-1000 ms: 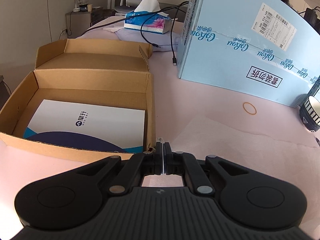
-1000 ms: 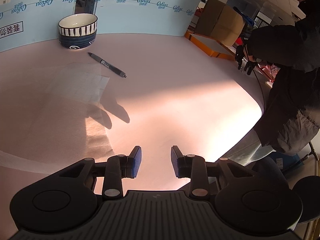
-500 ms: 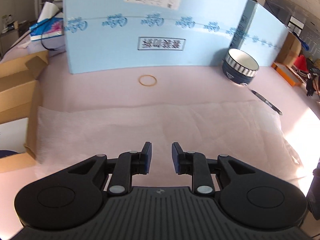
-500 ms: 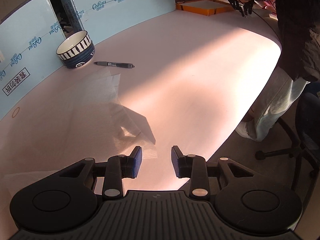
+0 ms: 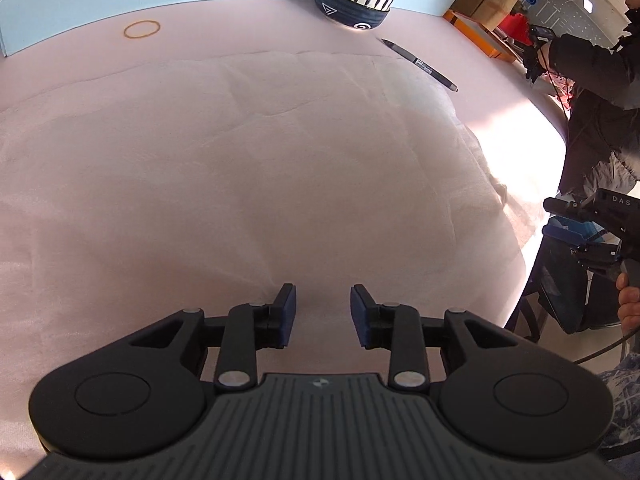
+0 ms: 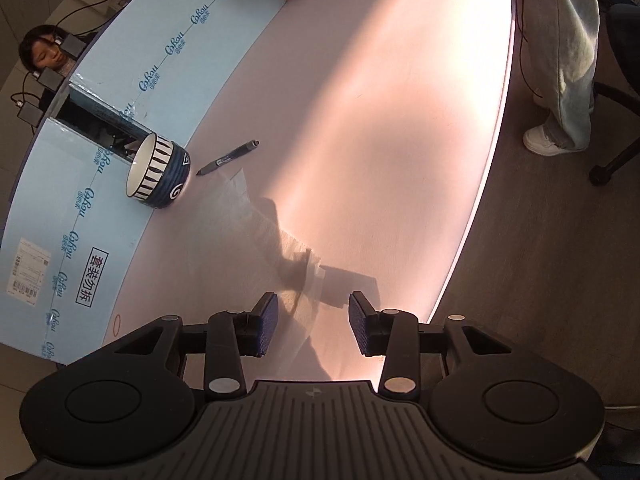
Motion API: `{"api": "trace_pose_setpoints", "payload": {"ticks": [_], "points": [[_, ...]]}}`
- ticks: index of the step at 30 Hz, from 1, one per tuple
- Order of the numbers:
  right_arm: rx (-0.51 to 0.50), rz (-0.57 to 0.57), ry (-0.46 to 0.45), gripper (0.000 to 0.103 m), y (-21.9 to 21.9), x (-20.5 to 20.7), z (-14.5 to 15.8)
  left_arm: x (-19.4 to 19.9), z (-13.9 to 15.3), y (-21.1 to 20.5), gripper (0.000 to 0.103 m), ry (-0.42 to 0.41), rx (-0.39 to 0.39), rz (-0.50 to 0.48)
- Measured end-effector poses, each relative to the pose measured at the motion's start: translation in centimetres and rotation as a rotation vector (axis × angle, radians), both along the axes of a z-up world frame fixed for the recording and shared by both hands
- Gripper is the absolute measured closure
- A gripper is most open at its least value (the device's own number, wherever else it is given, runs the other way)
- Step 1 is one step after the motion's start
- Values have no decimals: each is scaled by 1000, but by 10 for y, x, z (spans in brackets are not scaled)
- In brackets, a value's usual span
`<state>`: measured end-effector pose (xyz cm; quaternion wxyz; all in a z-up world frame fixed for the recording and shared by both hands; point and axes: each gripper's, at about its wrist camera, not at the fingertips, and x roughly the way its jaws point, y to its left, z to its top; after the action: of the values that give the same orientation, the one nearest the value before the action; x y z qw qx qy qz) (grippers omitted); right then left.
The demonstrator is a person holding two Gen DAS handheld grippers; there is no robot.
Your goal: Fold shopping bag
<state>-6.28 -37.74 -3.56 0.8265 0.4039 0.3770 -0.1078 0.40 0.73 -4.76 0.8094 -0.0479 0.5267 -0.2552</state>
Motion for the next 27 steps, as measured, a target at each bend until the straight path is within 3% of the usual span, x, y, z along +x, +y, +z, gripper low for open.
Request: {"api": "trace_pose_setpoints", "payload": {"ticks": [4,7,11,21,27], "points": [[-43,23,48,68,4,10,-8,-4,2,1,70,4,-6,8],[-77,37,63,73,6,14,-14,-5,7,4,69,-6,-23,17],[-111,49,70,83,5,14,-14,-1,12,7,60,-35,-28,45],[-215,50,95,84,2,3,-11,8,8,18,59,-43,11,105],[-339,115,133,84,18,12,-10,8,4,13,58,-41,9,93]]}}
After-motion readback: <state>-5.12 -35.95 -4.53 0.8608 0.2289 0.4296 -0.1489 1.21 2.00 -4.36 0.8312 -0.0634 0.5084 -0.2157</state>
